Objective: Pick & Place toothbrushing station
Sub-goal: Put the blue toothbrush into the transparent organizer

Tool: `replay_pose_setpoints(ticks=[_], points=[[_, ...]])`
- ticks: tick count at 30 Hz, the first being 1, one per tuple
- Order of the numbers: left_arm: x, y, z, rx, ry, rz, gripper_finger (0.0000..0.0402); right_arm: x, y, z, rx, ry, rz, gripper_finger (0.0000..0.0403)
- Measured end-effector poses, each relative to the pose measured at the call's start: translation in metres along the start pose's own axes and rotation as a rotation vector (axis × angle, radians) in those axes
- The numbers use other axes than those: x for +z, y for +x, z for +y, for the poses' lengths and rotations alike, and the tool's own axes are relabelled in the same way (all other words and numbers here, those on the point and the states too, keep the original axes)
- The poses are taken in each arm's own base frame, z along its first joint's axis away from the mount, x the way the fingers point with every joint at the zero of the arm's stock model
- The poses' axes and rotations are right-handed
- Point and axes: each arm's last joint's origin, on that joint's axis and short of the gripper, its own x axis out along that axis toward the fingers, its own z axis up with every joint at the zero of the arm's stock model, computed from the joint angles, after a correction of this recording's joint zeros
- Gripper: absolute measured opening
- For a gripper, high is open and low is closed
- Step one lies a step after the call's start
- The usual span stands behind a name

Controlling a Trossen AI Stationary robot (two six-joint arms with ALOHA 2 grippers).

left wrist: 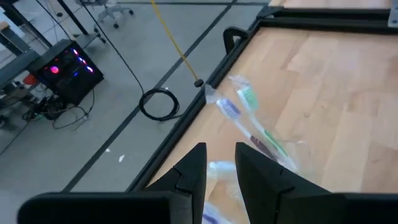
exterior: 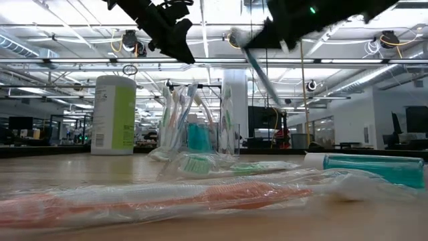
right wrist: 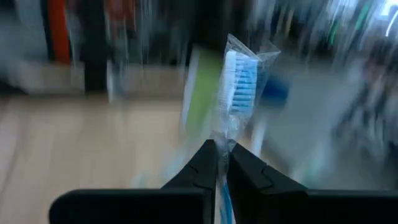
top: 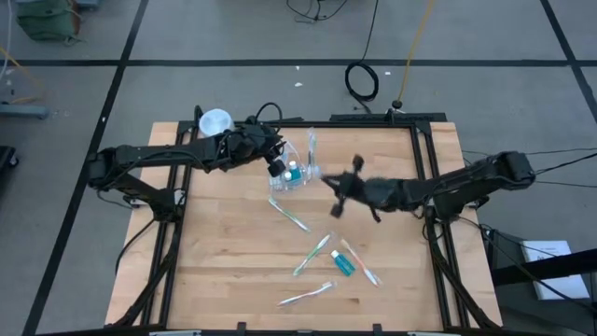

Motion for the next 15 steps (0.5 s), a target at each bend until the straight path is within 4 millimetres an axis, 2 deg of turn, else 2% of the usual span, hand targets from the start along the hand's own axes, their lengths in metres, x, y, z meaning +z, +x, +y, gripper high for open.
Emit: replay_pose_setpoints(ticks=[2, 4, 8, 13, 15], points=[[0.001, -0.001, 0.000, 0.001, -0.001, -0.006, 0.0090, 0.009, 0.009, -0.009, 0.020, 0.010, -0.211, 0.0012], [0.000, -0.002, -0.001, -0.001, 0.002, -0.002, 0.0090, 0.005, 0.020, -0.015, 0.056, 0.025, -0.353, 0.0010], [0.001, -0.004, 0.000, -0.001, 0.008, -0.006, 0.0090, -0.022, 0.045, -0.028, -0.001, -0.035, -0.344, 0.0008], [0.000, -0.004, 0.000, -0.001, 0.014, 0.002, 0.0090, -0.055, 0.073, -0.047, -0.041, 0.036, -0.317, 0.0007], [0.000, -0.004, 0.000, -0.001, 0.014, 0.004, 0.0090, -0.060, 0.077, -0.052, -0.031, 0.060, -0.354, 0.0008]])
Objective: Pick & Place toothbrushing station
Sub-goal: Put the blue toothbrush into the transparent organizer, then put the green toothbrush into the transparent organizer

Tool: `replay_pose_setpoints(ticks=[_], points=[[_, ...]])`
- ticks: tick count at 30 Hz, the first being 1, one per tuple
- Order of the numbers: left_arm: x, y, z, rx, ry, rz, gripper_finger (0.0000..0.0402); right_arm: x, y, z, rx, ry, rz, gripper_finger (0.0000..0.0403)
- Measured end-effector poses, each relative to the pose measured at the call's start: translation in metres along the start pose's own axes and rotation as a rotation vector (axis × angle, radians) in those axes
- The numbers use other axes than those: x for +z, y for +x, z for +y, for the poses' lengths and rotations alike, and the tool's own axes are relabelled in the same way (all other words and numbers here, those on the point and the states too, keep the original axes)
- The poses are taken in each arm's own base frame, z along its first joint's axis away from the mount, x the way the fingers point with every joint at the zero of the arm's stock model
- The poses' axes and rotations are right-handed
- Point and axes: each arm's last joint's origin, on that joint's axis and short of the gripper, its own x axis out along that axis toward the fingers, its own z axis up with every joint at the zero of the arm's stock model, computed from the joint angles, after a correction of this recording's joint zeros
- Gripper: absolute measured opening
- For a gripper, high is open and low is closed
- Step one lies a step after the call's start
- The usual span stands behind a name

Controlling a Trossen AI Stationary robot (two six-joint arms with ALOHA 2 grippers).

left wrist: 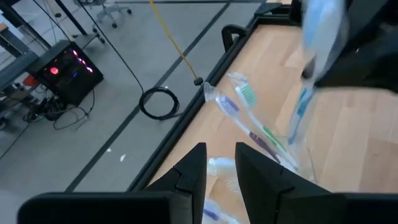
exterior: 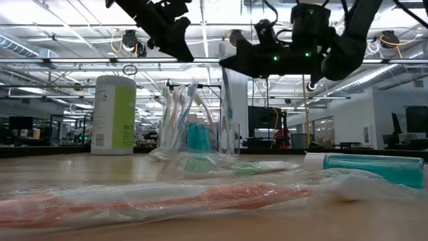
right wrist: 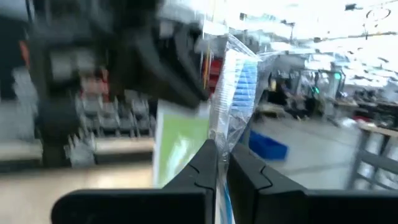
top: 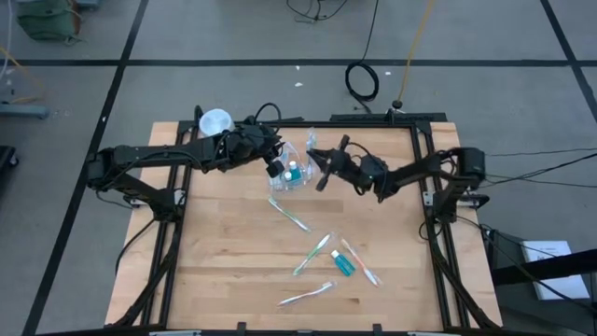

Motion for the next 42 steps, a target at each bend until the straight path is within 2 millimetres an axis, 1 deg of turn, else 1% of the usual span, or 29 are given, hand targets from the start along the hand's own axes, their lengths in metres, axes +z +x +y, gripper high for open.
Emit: replay_pose_setpoints(ticks=[2, 5, 8, 13, 16, 20, 27, 32, 36, 42], points=[[0.000, 0.000, 0.000, 0.000, -0.001, 0.001, 0.0090, -0.005, 0.002, -0.003, -0.013, 0.062, -0.009, 0.0011], [0.000, 0.000, 0.000, 0.000, -0.001, 0.001, 0.0090, -0.020, 0.002, -0.004, -0.018, 0.146, 0.072, 0.0015], [0.000, 0.000, 0.000, 0.000, -0.004, 0.003, 0.0090, -0.030, 0.002, -0.002, -0.014, 0.183, 0.139, 0.0016], [-0.004, 0.000, 0.000, -0.002, -0.036, 0.042, 0.0090, -0.039, 0.000, -0.001, -0.015, 0.150, 0.234, 0.0024], [-0.006, 0.000, 0.000, -0.002, -0.049, 0.060, 0.0090, -0.038, 0.000, -0.003, -0.080, 0.148, 0.225, 0.0035], [-0.007, 0.000, 0.000, -0.001, -0.068, 0.072, 0.0090, -0.041, -0.001, -0.005, -0.184, 0.128, 0.260, 0.0056], [-0.014, -0.001, -0.001, -0.001, -0.107, 0.134, 0.0090, -0.046, -0.003, -0.005, -0.179, 0.067, 0.320, 0.0101], [-0.021, -0.004, -0.007, -0.019, -0.093, 0.202, 0.0090, -0.039, -0.005, -0.006, -0.171, 0.035, 0.376, 0.0121], [-0.025, -0.008, -0.018, -0.060, -0.078, 0.247, 0.0090, -0.018, -0.010, -0.011, -0.158, -0.009, 0.413, 0.0127], [-0.028, -0.017, -0.039, -0.120, -0.088, 0.268, 0.0090, 0.018, -0.026, -0.020, -0.148, -0.033, 0.486, 0.0127]])
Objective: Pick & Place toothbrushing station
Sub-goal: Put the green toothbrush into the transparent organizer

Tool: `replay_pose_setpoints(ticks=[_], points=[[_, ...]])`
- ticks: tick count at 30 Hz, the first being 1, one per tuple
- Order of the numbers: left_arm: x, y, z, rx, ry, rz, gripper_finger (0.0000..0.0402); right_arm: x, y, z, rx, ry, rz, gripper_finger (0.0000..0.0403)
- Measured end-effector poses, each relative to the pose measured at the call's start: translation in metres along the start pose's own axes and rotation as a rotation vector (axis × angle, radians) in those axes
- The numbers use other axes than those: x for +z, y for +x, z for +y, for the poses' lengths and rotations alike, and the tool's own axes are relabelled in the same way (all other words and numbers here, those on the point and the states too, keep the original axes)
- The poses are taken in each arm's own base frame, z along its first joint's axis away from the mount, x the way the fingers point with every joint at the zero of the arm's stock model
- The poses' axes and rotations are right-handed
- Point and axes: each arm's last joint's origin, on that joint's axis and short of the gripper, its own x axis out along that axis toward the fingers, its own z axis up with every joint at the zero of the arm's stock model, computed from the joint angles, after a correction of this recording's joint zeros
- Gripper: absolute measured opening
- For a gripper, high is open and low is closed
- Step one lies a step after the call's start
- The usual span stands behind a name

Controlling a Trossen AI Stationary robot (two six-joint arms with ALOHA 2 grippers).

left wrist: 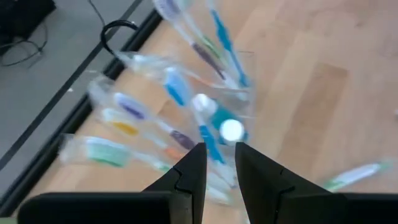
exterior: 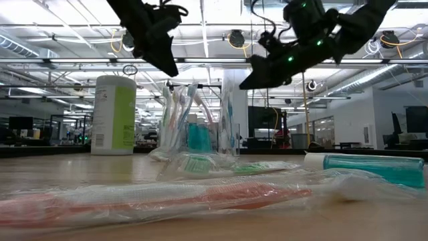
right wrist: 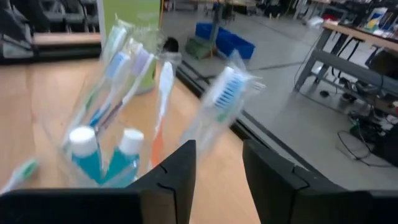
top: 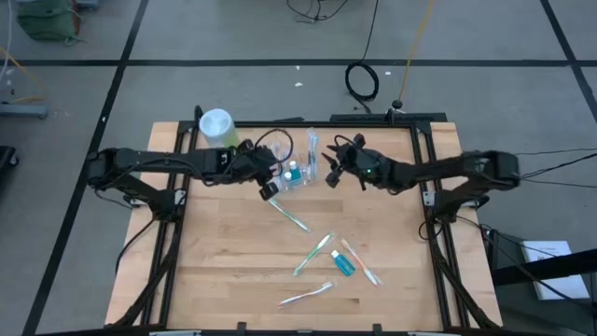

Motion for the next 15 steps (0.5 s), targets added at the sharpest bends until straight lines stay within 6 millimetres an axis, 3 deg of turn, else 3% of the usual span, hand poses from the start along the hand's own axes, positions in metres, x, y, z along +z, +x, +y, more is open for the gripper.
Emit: replay_pose_setpoints(ticks=[8, 15], points=[[-0.006, -0.012, -0.029, -0.081, -0.043, -0.015, 0.0090, 0.014, -0.039, -0.018, 0.015, -0.154, 0.115, 0.0128], [-0.011, -0.023, -0.052, -0.157, -0.123, -0.038, 0.0090, 0.018, -0.055, -0.025, 0.019, -0.193, 0.141, 0.0128]])
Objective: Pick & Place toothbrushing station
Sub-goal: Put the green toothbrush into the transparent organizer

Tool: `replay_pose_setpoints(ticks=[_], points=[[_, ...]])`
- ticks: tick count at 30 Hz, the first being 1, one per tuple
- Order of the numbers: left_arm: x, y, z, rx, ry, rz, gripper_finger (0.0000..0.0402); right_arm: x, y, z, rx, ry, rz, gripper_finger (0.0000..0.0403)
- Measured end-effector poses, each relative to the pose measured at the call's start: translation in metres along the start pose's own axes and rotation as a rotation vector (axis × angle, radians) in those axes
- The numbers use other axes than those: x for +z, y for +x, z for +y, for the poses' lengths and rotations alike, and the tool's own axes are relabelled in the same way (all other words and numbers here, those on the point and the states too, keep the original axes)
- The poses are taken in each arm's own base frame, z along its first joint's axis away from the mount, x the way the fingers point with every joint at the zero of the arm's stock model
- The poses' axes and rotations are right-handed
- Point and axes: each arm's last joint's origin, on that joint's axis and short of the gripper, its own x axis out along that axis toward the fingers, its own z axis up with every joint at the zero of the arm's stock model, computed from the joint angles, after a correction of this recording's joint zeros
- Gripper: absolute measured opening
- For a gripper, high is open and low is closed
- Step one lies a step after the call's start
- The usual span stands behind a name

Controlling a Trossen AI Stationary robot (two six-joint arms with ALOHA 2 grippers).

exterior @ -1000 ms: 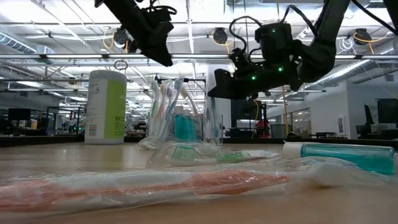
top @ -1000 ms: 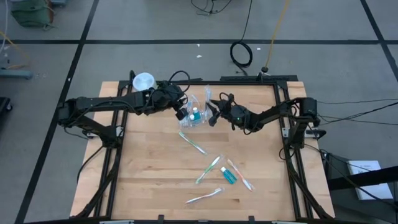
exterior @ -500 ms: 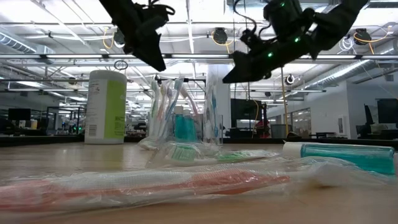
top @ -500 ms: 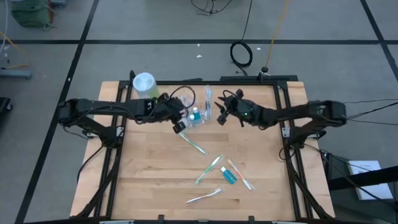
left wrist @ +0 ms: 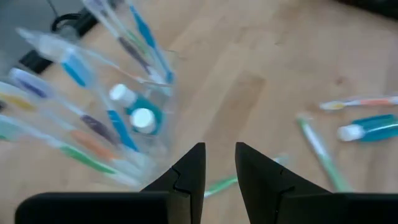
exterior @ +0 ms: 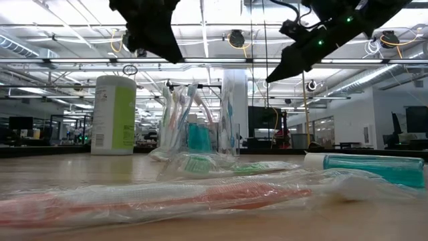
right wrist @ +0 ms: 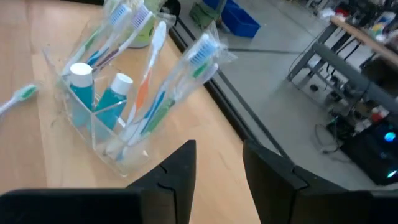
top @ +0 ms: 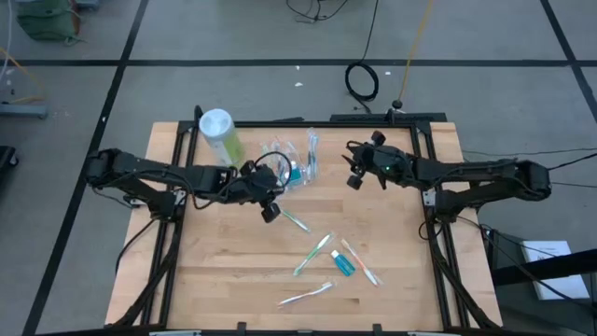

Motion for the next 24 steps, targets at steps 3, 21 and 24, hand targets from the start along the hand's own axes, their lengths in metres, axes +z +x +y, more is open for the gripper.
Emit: replay_pose_setpoints(ticks=[3, 21, 24], points=[[-0.004, 0.001, -0.011, -0.025, -0.053, 0.000, 0.0090, 0.001, -0.002, -0.001, -0.003, -0.050, -0.007, 0.0128], [-0.058, 0.085, -0.046, 0.141, -0.664, 0.205, 0.0097, 0.000, -0.003, 0.000, 0.004, -0.058, 0.000, 0.0128], [-0.058, 0.097, -0.037, 0.155, -0.682, 0.250, 0.0114, 0.000, -0.004, 0.003, 0.018, -0.062, 0.007, 0.0128]])
